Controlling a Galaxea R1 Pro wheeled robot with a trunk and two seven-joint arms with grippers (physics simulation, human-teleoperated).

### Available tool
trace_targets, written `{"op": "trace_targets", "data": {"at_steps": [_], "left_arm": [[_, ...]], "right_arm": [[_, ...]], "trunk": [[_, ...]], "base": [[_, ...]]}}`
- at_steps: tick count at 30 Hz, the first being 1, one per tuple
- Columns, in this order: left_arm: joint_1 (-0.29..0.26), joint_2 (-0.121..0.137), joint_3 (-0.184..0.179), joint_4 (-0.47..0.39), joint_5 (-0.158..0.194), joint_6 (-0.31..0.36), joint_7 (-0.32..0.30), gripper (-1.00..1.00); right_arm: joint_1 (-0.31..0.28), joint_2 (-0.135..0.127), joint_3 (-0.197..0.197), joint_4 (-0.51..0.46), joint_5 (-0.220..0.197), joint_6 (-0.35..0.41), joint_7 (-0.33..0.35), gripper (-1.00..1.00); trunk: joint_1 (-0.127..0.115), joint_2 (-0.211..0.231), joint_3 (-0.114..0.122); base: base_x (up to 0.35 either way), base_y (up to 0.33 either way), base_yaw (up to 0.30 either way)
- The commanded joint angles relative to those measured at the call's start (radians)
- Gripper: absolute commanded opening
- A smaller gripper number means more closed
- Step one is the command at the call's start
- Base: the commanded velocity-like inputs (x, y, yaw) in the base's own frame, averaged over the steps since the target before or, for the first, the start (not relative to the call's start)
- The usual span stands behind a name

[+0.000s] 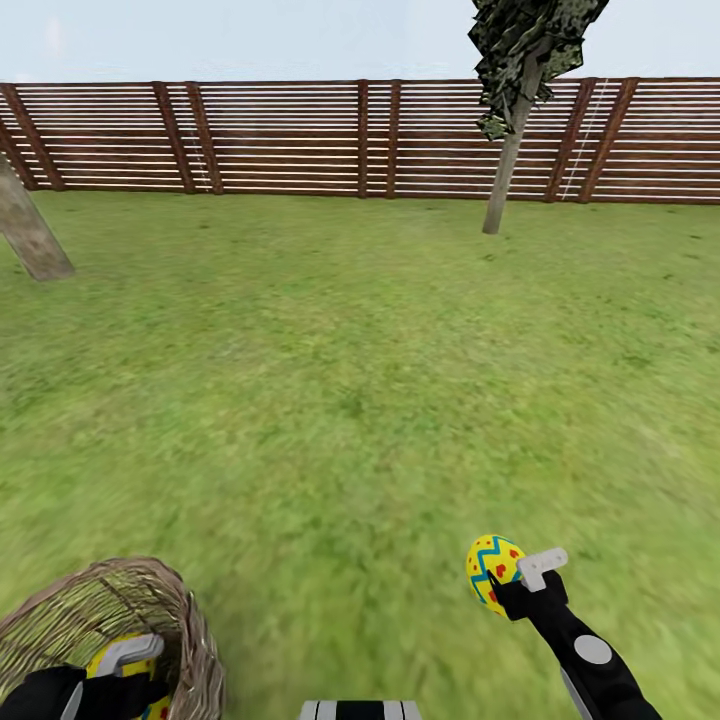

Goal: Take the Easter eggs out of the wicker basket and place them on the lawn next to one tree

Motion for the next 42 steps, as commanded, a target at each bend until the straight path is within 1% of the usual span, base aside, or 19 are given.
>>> {"op": "trace_targets", "data": {"at_steps": [1, 36, 38, 42], "left_arm": [[0.000, 0.000, 0.002, -0.001, -0.003, 0.005, -0.005, 1.00], [0.000, -0.002, 0.004, -0.002, -0.001, 0.005, -0.005, 1.00], [0.000, -0.002, 0.005, -0.002, -0.001, 0.005, -0.005, 1.00], [0.000, -0.002, 0.004, -0.002, 0.000, 0.005, -0.005, 1.00]], "right_arm": [[0.000, -0.001, 0.001, -0.002, 0.007, 0.006, 0.003, -1.00], [0.000, 0.001, 0.007, 0.003, 0.007, 0.006, 0.003, -1.00], [0.000, 0.001, 0.019, 0.007, 0.007, 0.006, 0.002, -1.00], [0.000, 0.001, 0.022, 0.009, 0.007, 0.006, 0.002, -1.00]], "trunk": [[0.000, -0.001, -0.005], [0.016, -0.009, -0.140], [0.016, -0.009, -0.140], [0.016, -0.009, -0.140]], "base": [[0.001, 0.000, 0.000], [0.000, 0.000, 0.000], [0.000, 0.000, 0.000], [0.060, 0.000, 0.000]]}}
